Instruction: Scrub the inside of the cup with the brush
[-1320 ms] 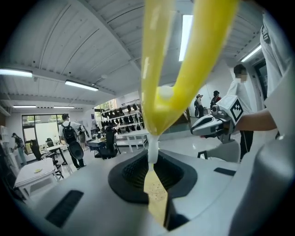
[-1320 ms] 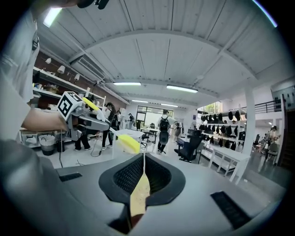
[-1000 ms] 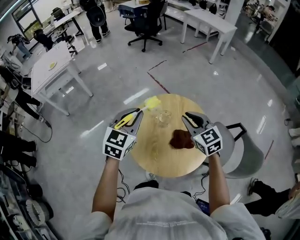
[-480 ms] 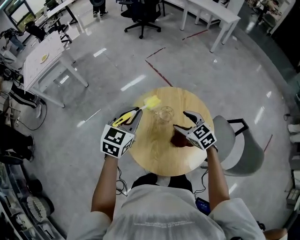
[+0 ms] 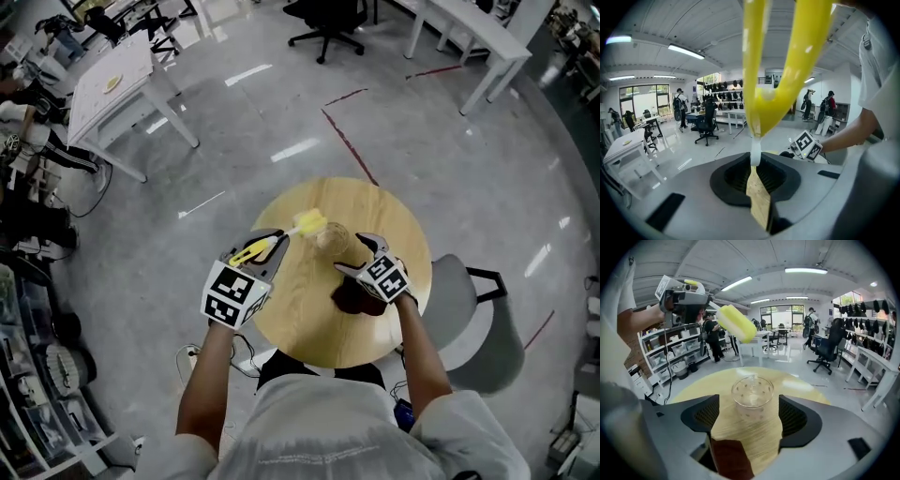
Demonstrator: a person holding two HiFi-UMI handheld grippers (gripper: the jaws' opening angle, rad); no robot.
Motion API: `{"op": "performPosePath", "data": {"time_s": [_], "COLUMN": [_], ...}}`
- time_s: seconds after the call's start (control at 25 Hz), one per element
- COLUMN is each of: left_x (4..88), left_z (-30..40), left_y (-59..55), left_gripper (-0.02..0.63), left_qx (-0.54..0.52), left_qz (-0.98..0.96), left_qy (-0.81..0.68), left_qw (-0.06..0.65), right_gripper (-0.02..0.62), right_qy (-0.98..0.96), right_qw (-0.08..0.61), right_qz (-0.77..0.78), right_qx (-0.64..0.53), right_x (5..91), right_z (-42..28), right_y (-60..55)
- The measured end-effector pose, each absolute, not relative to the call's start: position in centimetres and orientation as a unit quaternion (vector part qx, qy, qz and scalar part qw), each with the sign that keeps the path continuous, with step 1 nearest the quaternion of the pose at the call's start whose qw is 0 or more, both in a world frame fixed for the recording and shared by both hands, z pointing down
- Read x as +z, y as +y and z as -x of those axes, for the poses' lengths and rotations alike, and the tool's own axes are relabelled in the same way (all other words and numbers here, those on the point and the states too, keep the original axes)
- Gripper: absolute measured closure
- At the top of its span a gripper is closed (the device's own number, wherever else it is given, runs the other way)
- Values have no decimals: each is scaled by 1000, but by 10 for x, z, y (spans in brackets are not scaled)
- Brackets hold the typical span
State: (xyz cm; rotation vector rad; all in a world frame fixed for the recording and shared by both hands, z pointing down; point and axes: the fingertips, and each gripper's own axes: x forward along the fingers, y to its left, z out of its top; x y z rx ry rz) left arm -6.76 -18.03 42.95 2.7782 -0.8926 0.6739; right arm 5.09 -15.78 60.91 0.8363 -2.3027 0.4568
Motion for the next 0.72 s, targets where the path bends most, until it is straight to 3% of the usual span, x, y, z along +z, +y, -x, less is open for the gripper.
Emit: {"op": "performPosePath", "data": {"time_s": [0.32,0.72], "left_x": [451,487], "left_z": [39,27], "left_y": [-177,-163], "left_gripper": [558,558], "left_qx": [249,289], "left_qz": [-912,-897], "left_qy": [-312,-309], "left_qw": [97,127], "right_gripper": [178,167], "right_qy": [-897,-926], "right_qw": [373,330], "right_qz": [-216,-171], "right_qx": [102,70], "right_x": [659,672], "right_z": [-41,-11], "right_y": [-176,-192]}}
